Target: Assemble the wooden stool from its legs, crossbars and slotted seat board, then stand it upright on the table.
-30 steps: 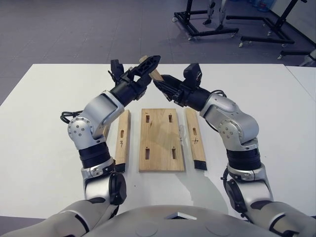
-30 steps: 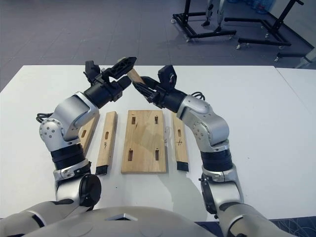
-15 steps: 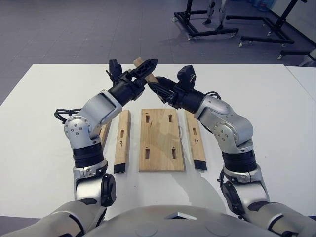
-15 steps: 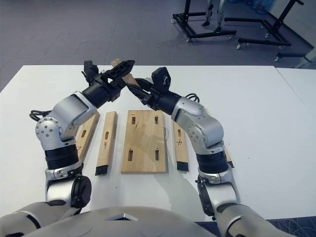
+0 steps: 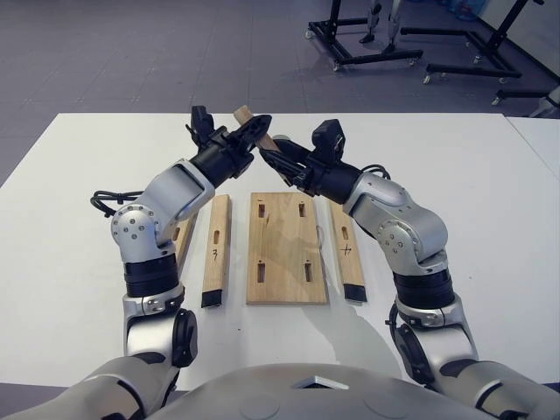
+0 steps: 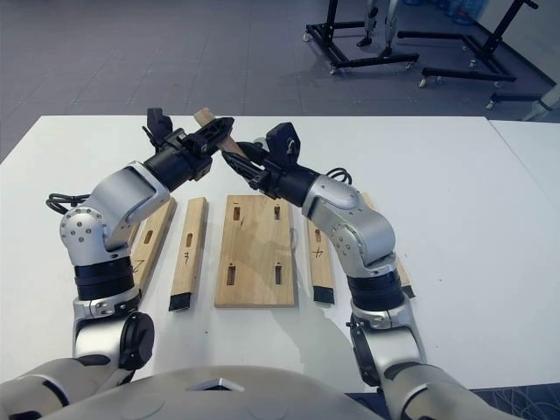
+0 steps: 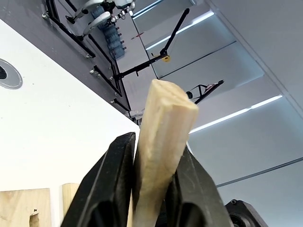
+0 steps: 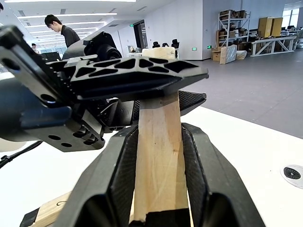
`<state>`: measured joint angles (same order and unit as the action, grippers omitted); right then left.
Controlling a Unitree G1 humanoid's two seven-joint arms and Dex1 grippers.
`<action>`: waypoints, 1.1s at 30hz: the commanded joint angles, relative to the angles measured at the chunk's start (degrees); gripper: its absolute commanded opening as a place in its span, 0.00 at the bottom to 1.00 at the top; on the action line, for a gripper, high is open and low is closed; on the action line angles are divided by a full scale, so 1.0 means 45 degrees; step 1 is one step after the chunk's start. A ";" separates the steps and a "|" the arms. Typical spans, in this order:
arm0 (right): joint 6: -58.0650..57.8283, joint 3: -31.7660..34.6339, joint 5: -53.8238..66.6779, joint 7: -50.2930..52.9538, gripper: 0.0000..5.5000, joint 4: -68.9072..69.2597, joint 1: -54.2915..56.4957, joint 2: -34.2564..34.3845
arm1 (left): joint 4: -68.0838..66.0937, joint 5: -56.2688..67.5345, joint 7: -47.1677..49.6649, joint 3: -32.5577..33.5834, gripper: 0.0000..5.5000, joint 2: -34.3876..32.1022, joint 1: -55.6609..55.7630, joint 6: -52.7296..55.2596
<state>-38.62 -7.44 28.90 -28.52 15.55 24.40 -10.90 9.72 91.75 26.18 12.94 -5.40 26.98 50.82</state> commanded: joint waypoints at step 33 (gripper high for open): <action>-0.0355 0.0941 0.0083 -0.0035 0.76 -0.0547 0.0127 -0.0227 | -0.0005 -0.1382 0.0549 -0.0106 0.07 -0.1560 -0.0334 -0.0174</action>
<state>-38.78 -5.72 27.51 -28.31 13.94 23.64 -11.09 9.08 88.04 29.44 11.96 -9.78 26.49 49.64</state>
